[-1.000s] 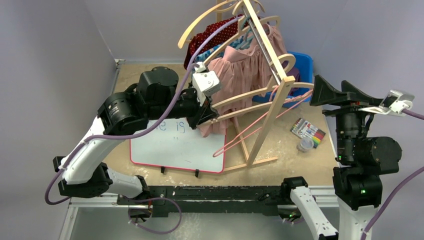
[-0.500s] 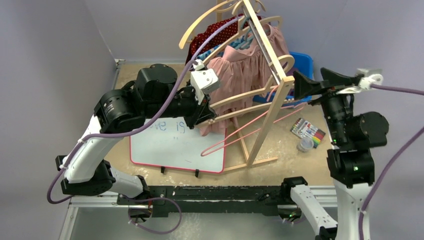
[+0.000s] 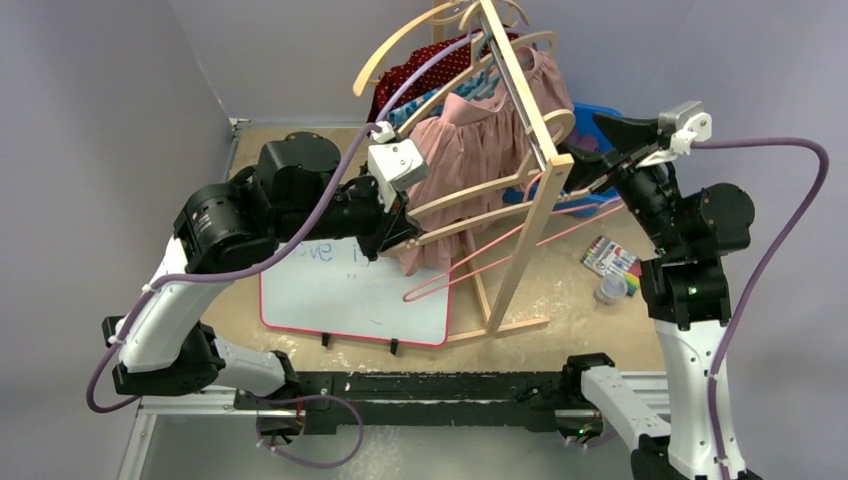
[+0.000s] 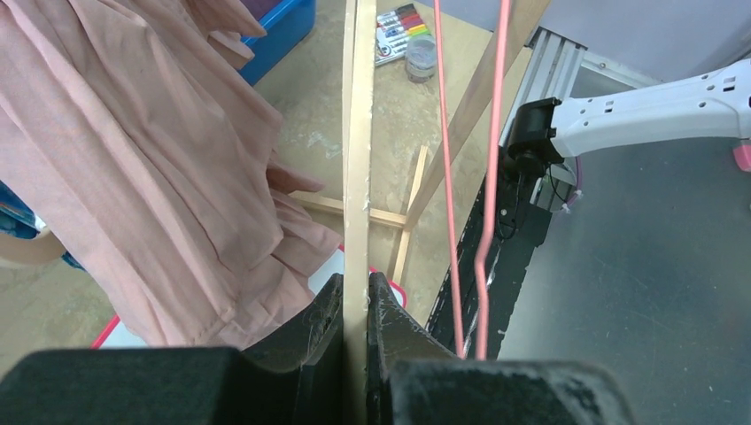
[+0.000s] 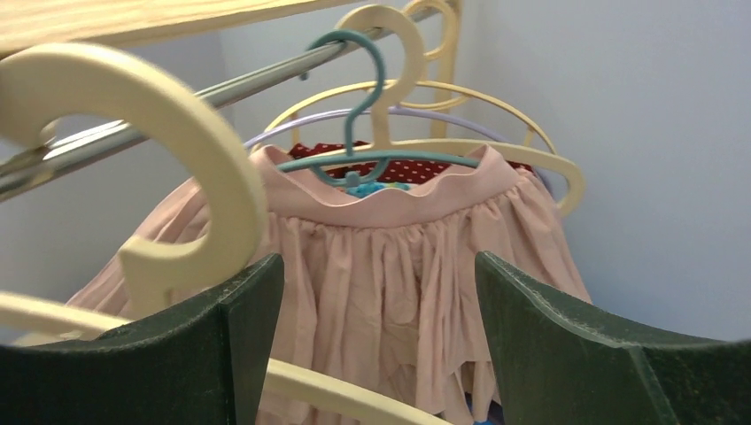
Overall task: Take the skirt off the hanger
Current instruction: Place the hanger at the clothesline.
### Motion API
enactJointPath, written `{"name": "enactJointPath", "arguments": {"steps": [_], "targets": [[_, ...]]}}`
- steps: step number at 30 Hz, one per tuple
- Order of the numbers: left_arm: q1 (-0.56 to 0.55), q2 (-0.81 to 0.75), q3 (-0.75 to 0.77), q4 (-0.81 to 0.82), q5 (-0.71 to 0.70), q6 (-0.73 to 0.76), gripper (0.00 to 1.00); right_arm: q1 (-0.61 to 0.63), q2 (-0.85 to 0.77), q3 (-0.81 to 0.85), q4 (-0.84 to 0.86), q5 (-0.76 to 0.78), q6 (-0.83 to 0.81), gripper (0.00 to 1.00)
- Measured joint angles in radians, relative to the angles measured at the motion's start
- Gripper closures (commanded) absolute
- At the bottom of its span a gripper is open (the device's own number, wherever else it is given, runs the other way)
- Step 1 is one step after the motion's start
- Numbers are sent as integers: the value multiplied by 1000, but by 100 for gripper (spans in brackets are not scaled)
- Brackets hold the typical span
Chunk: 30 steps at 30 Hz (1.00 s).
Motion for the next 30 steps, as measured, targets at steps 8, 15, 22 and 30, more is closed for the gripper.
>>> {"name": "enactJointPath", "arguments": {"steps": [8, 15, 22, 30], "targets": [[0, -50, -54, 46, -7, -7, 100, 0, -27, -55, 67, -164, -83, 18], [0, -8, -32, 50, -14, -27, 100, 2, -126, -192, 58, -97, -189, 14], [0, 28, -23, 53, -18, -28, 100, 2, -68, -90, 12, -1, -79, 18], [0, 31, -10, 51, -22, -45, 100, 2, -40, -70, -6, -174, 69, 25]]}}
